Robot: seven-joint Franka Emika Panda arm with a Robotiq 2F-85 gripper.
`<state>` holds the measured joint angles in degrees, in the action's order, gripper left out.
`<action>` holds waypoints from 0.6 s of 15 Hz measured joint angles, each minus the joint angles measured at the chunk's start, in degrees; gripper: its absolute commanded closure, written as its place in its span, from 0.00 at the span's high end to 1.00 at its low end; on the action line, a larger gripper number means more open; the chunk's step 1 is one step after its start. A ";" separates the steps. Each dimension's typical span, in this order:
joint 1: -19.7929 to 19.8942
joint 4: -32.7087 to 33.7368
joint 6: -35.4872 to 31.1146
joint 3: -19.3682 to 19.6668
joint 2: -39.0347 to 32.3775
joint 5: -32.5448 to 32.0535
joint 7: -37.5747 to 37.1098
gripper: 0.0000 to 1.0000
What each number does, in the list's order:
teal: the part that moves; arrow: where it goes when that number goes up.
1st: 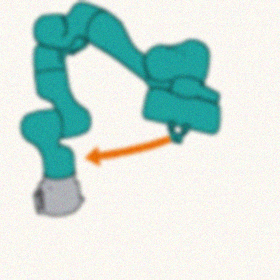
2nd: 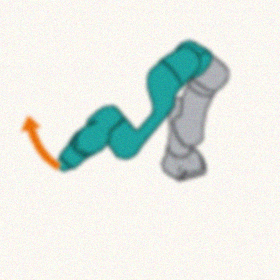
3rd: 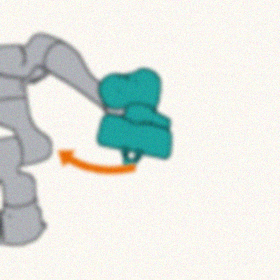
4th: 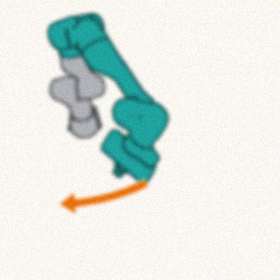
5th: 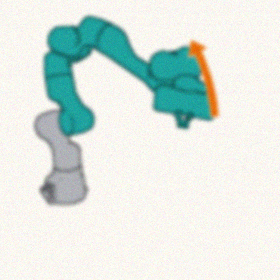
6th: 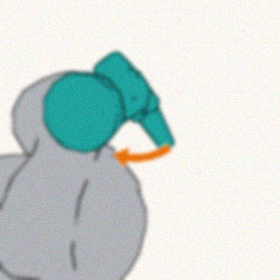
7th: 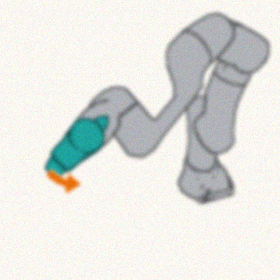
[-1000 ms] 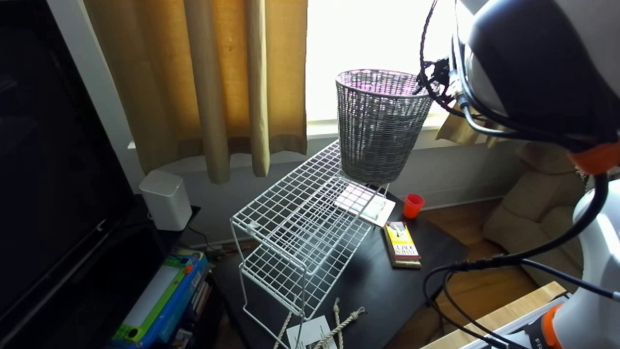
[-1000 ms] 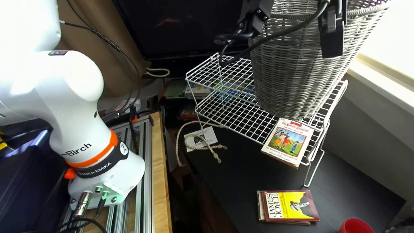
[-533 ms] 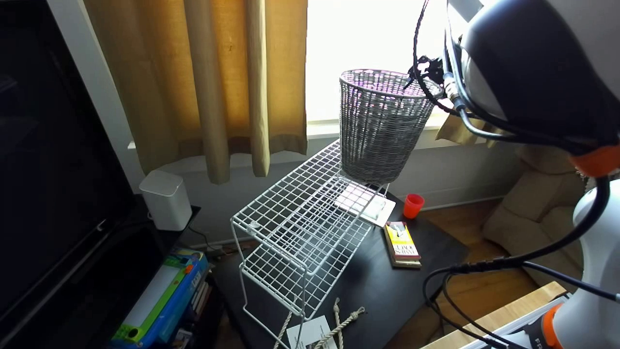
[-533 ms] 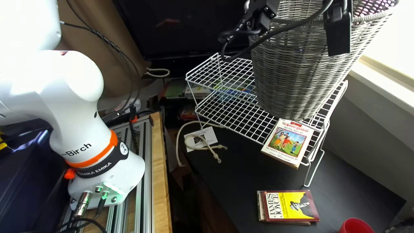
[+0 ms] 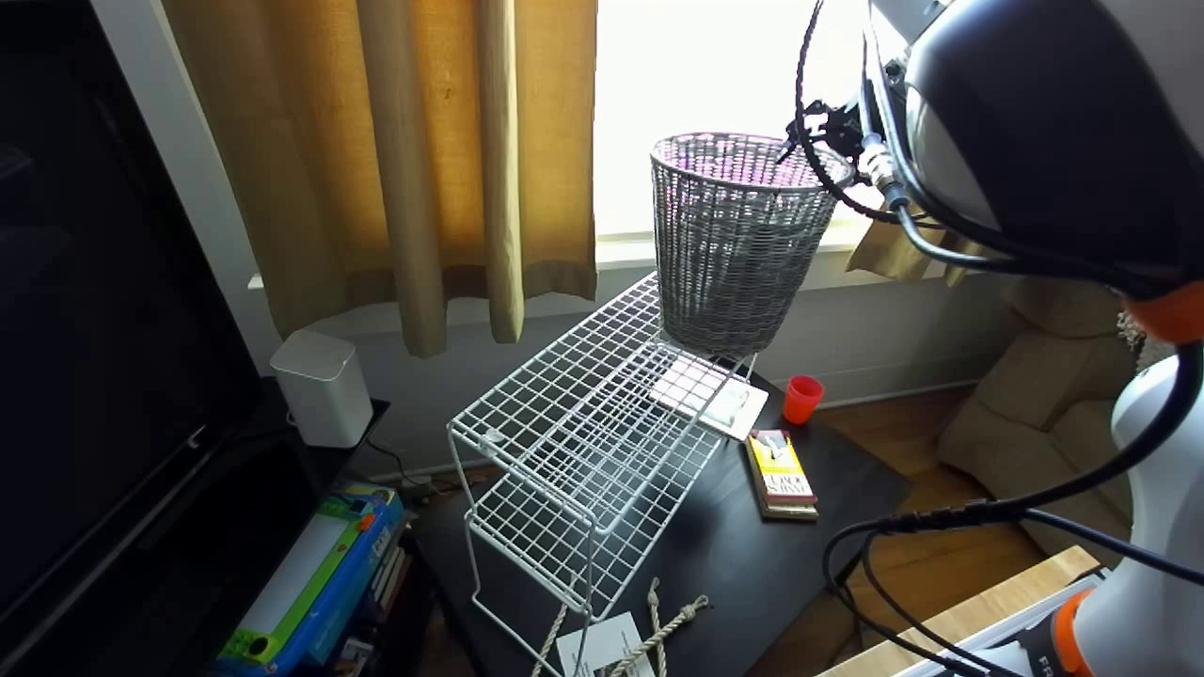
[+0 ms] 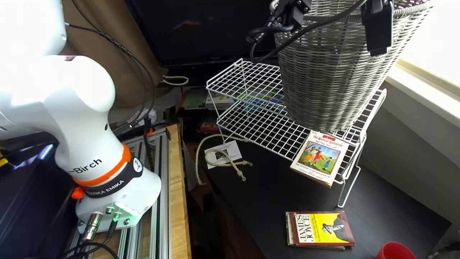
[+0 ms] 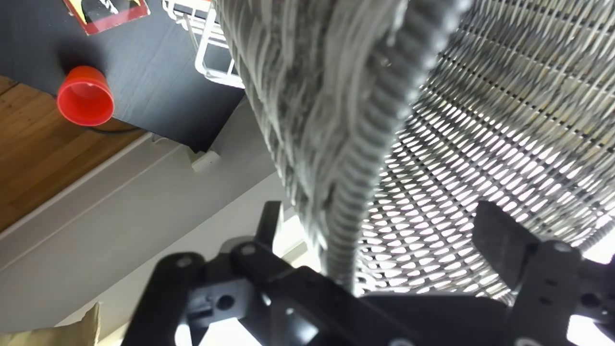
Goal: Pick up the basket from the table top and put it on the top wire mesh rack of the shoe rack
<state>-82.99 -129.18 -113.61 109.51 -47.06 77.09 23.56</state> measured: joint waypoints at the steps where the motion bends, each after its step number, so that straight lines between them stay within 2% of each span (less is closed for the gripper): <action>1: -0.25 0.00 0.00 0.22 0.00 -0.03 0.00 1.00; 5: -1.06 -0.52 -0.14 1.34 -0.52 -1.02 -0.12 1.00; 9: -3.88 -2.47 -0.15 5.15 -1.23 -1.28 -0.06 1.00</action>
<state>-86.87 -131.65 -113.76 114.65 -48.30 75.81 23.50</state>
